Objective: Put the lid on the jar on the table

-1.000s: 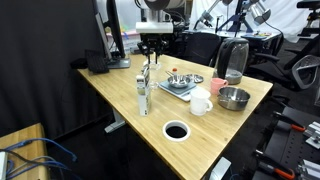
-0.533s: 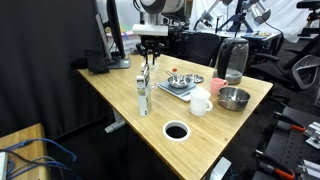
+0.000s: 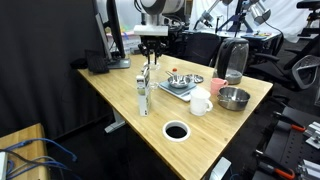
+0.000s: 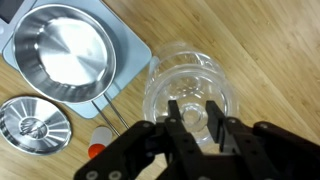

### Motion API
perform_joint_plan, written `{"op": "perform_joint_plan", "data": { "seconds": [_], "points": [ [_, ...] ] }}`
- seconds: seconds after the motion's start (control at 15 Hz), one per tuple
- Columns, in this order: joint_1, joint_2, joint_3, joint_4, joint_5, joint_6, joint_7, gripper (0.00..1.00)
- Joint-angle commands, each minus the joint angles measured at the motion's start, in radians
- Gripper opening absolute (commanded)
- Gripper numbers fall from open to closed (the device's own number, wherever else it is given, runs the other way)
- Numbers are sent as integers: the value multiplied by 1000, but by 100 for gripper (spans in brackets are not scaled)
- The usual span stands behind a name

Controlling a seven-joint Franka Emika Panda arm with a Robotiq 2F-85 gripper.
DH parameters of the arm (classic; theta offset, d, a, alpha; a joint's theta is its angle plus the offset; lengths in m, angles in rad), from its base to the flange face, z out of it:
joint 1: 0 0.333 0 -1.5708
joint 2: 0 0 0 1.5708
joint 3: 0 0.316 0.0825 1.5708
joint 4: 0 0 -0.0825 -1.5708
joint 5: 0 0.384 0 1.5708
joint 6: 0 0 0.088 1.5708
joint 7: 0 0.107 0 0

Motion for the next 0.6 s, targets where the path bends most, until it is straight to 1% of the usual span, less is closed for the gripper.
{"op": "perform_joint_plan", "data": {
  "seconds": [0.0,0.53],
  "points": [
    [5,13,6,30,21,-55,1,8],
    [22,42,4,45,12,-75,5,8]
  ]
}}
